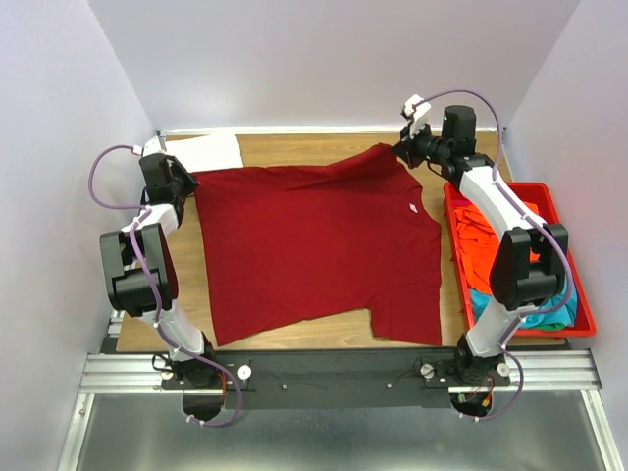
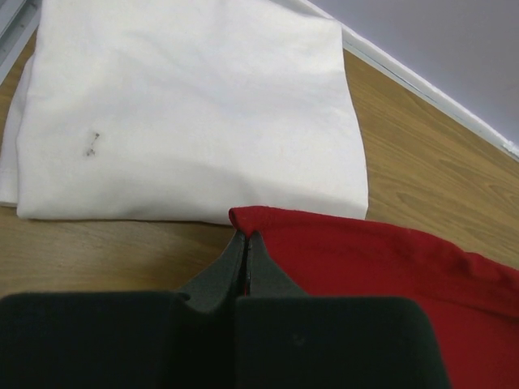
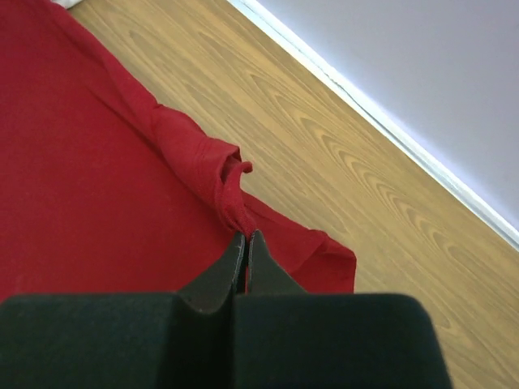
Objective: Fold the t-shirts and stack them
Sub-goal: Fold the tshirt
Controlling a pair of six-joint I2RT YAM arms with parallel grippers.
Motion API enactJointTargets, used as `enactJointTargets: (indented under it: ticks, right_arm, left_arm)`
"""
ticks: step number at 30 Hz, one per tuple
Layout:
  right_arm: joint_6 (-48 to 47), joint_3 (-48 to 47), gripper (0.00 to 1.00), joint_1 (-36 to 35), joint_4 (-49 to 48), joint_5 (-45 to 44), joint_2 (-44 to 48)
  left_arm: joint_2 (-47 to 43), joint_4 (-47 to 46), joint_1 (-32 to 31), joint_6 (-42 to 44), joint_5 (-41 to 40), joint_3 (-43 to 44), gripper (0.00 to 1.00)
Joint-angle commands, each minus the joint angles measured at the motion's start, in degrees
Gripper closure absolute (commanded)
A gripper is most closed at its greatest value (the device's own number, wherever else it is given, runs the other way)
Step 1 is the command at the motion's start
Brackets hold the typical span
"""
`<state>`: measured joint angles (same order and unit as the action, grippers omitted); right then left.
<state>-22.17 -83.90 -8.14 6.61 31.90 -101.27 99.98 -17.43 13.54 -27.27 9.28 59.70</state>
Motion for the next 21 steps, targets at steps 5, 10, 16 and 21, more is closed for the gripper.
enactJointTargets:
  ticks: [5,10,16,21]
  right_arm:
    - [-0.4,5.9,0.99,0.0,-1.5,1.3,7.0]
    - [-0.2,8.7,0.99,0.1,-1.6,1.4,9.2]
    - [0.2,12.7,0.99,0.1,-1.7,1.3,12.2]
    - [0.4,15.2,0.99,0.0,-1.8,1.4,14.0]
  left_arm:
    - [-3.5,0.5,0.8,1.0,-0.2,-3.4,1.0]
    - [-4.6,0.6,0.9,0.6,-0.8,-5.2,1.0]
    - [-6.4,1.7,0.9,0.2,-1.6,-7.4,1.0]
    - [-7.5,2.6,0.8,-0.2,-2.5,-8.9,1.0]
